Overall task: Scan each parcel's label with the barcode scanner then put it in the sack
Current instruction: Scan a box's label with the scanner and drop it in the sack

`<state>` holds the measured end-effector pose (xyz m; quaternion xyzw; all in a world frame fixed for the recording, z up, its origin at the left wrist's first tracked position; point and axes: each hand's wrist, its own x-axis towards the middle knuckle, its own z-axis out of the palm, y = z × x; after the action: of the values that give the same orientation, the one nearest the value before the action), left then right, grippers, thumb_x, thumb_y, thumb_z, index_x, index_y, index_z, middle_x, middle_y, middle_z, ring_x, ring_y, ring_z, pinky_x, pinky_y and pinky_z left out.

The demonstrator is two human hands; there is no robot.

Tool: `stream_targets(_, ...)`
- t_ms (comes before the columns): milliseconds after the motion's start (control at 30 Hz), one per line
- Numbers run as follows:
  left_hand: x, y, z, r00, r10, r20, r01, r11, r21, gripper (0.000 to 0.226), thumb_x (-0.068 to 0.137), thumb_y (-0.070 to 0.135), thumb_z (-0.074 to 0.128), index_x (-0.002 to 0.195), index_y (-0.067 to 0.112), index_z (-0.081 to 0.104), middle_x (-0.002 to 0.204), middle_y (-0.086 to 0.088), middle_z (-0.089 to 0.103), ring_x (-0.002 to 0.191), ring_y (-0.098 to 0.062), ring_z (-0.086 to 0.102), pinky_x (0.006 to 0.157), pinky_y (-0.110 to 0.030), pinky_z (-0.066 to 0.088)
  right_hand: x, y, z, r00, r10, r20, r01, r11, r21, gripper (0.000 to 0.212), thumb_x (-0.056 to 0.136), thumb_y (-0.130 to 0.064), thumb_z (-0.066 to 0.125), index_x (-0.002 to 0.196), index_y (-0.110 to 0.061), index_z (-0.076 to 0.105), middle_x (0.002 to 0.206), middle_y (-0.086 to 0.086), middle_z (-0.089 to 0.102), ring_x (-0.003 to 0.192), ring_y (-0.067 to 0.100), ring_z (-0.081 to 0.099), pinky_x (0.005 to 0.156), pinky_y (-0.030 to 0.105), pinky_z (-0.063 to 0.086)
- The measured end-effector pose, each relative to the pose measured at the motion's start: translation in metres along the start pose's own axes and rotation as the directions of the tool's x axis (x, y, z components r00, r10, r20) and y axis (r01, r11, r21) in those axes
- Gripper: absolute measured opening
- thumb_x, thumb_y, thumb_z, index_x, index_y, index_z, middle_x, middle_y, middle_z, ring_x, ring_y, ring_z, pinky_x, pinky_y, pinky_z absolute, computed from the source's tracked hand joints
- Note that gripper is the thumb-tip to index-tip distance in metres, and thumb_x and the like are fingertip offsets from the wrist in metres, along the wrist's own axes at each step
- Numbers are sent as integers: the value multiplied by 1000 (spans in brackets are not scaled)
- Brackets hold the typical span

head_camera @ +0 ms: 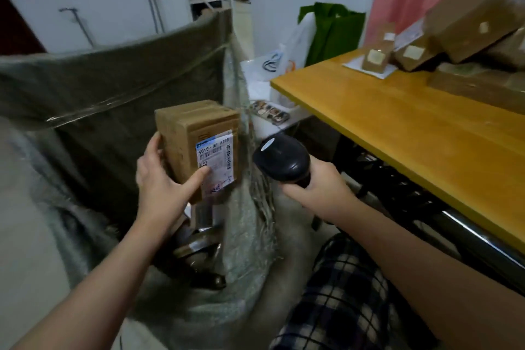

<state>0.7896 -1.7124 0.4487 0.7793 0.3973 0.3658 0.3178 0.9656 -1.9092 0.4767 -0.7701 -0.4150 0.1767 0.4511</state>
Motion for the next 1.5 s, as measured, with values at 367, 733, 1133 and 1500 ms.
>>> stream_targets(367, 11, -104, 6, 957, -226, 183, 27, 695, 719, 100, 69, 58, 73, 148, 25, 24, 132, -19, 38, 119, -38, 39, 97, -45, 34, 50, 48, 117, 992, 125, 19, -120, 976, -180, 31, 78, -37, 77, 95, -27, 53, 98, -2, 57, 91, 13, 56, 74, 25, 40)
stream_targets(733, 24, -41, 69, 930, 58, 364, -242, 841, 484, 55, 88, 40, 60, 137, 18, 47, 136, -9, 42, 122, -31, 38, 100, -41, 32, 40, 50, 72, 963, 196, -188, -194, 981, 27, 23, 83, -30, 74, 89, -27, 53, 79, -13, 56, 87, 14, 56, 73, 24, 39)
stream_targets(1133, -27, 160, 152, 671, 509, 539, -641, 764, 77, 51, 93, 40, 53, 139, 19, 44, 133, -5, 46, 124, -27, 40, 103, -41, 34, -59, 42, -108, 738, 254, -625, -236, 965, 114, 28, 85, -36, 70, 105, -20, 62, 72, -4, 61, 73, 25, 63, 67, 30, 46)
stream_targets(1500, -143, 348, 261, 302, 735, 607, -730, 587, -348, 50, 92, 38, 57, 137, 20, 45, 133, -5, 45, 125, -27, 40, 102, -37, 32, -219, 43, -272, 357, 361, -862, -249, 926, 284, 11, 87, -26, 68, 86, -19, 60, 71, 3, 58, 53, 21, 56, 47, 30, 44)
